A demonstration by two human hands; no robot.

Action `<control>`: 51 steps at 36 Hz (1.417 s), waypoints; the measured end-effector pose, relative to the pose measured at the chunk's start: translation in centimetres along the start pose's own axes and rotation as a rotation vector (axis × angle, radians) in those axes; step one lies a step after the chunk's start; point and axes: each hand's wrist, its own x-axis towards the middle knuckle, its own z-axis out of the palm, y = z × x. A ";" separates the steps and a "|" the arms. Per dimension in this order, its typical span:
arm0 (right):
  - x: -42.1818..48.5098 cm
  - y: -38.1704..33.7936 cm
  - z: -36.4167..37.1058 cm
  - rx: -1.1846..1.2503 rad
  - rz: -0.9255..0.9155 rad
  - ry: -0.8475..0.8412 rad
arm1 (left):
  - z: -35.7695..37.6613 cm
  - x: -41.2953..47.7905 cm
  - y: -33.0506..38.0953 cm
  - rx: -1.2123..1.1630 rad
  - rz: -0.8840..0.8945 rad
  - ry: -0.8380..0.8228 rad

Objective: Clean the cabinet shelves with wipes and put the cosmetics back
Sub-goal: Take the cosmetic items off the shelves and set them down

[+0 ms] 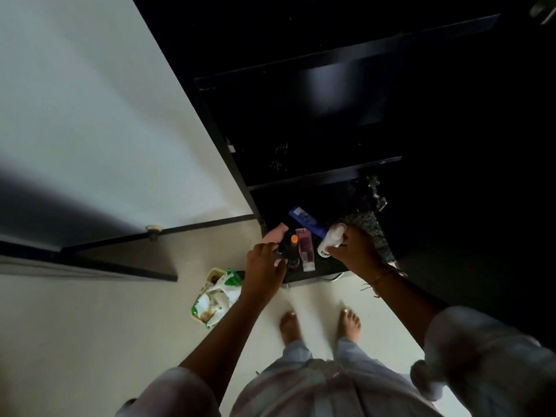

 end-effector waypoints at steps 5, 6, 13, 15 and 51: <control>1.4 2.0 1.9 -0.062 0.041 -0.028 | 1.7 -0.1 -1.2 0.020 -0.045 0.001; 1.7 2.2 2.2 -0.079 0.037 -0.035 | 1.9 -0.1 -1.4 0.030 -0.050 0.005; 3.4 3.6 4.3 -0.173 -0.006 -0.026 | 3.9 0.4 -3.0 0.066 -0.129 -0.029; 3.4 3.8 4.8 -0.168 -0.029 -0.006 | 4.3 0.5 -3.4 0.060 -0.138 -0.045; 2.3 0.4 7.0 -0.110 -0.408 -0.010 | 8.2 2.7 -6.9 -0.137 -0.151 0.051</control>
